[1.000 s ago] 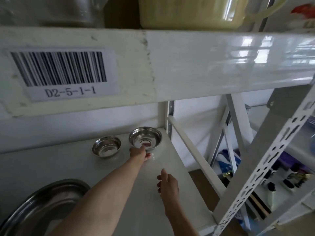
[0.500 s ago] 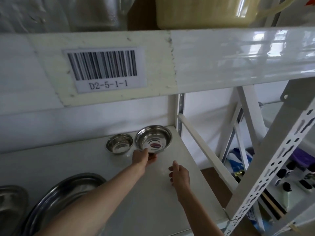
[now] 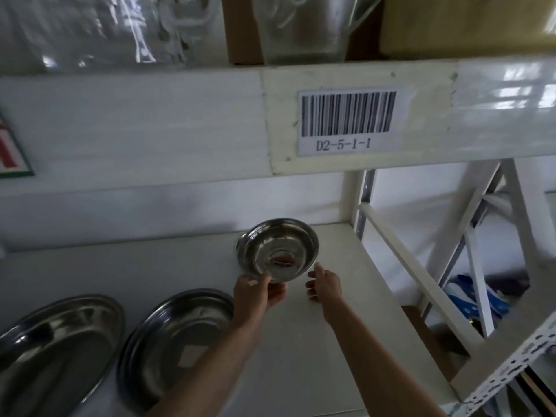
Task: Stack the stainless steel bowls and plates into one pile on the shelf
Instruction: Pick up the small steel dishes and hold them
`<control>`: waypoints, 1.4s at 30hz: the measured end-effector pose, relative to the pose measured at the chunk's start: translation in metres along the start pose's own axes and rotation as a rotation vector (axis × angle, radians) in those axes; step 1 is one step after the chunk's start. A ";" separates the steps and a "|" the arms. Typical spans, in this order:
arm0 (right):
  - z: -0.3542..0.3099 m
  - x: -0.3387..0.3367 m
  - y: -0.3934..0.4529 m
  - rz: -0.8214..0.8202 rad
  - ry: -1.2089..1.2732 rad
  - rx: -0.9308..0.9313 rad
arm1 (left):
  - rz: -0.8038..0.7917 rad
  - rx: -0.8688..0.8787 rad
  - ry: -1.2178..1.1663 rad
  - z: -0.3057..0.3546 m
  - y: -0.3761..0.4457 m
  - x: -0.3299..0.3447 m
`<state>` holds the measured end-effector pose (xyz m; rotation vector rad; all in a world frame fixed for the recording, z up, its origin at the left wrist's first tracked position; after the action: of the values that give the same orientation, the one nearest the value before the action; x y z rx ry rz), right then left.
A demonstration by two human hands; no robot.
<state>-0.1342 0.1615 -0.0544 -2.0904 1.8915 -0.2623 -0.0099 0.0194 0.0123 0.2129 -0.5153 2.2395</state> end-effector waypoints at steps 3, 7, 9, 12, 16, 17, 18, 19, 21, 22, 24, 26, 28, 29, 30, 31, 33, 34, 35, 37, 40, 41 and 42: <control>-0.003 0.026 0.006 -0.055 0.018 0.016 | 0.034 0.029 0.004 0.010 -0.007 -0.019; -0.005 0.050 0.013 -0.084 0.023 0.017 | 0.100 0.020 -0.021 0.020 -0.009 -0.050; -0.006 0.057 0.016 -0.082 0.016 0.018 | 0.104 0.041 -0.042 0.029 -0.012 -0.063; -0.006 0.061 0.025 -0.055 -0.019 0.026 | 0.120 0.064 -0.093 0.043 -0.018 -0.084; -0.006 0.062 0.038 -0.013 -0.065 0.031 | 0.153 0.118 -0.080 0.063 -0.029 -0.106; -0.006 0.064 0.040 -0.011 -0.083 0.028 | 0.160 0.131 -0.073 0.066 -0.031 -0.111; -0.006 0.067 0.043 -0.019 -0.102 0.026 | 0.173 0.139 -0.079 0.069 -0.033 -0.114; -0.005 0.072 0.045 -0.034 -0.118 0.029 | 0.188 0.149 -0.088 0.071 -0.035 -0.119; -0.005 0.086 0.046 -0.089 -0.127 0.038 | 0.218 0.157 -0.102 0.074 -0.035 -0.127; -0.005 0.094 0.047 -0.121 -0.121 0.038 | 0.231 0.155 -0.109 0.075 -0.035 -0.131; -0.004 0.107 0.046 -0.177 -0.107 0.050 | 0.246 0.140 -0.136 0.075 -0.035 -0.137; -0.003 0.118 0.048 -0.215 -0.076 0.066 | 0.261 0.123 -0.153 0.074 -0.034 -0.141; -0.003 0.125 0.050 -0.226 -0.050 0.086 | 0.268 0.120 -0.150 0.075 -0.034 -0.144; -0.003 0.128 0.052 -0.221 -0.043 0.092 | 0.269 0.121 -0.146 0.075 -0.034 -0.145; -0.003 0.130 0.054 -0.213 -0.035 0.092 | 0.268 0.120 -0.144 0.076 -0.034 -0.144; -0.003 0.132 0.055 -0.209 -0.030 0.088 | 0.267 0.120 -0.148 0.077 -0.035 -0.144; -0.004 0.136 0.057 -0.202 -0.013 0.077 | 0.268 0.125 -0.158 0.078 -0.035 -0.143; -0.003 0.138 0.058 -0.198 -0.007 0.073 | 0.268 0.125 -0.154 0.078 -0.035 -0.142; -0.004 0.138 0.057 -0.188 -0.004 0.075 | 0.266 0.124 -0.150 0.078 -0.035 -0.142; -0.002 0.139 0.057 -0.170 -0.001 0.084 | 0.262 0.125 -0.148 0.078 -0.035 -0.141; 0.002 0.137 0.065 -0.123 -0.012 0.078 | 0.245 0.130 -0.156 0.078 -0.037 -0.139; 0.005 0.135 0.071 -0.112 -0.032 0.074 | 0.239 0.131 -0.156 0.077 -0.037 -0.139; 0.010 0.135 0.078 -0.106 -0.036 0.075 | 0.232 0.131 -0.159 0.077 -0.038 -0.138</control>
<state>-0.1885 0.0229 -0.1003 -2.1333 1.7261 -0.3129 0.1079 -0.0856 0.0494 0.4198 -0.4984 2.4994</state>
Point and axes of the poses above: each hand's wrist, its own y-axis towards the middle knuckle, its own x-axis out of the palm, z = x × y, the point moved 7 cm from there along y, towards the middle knuckle
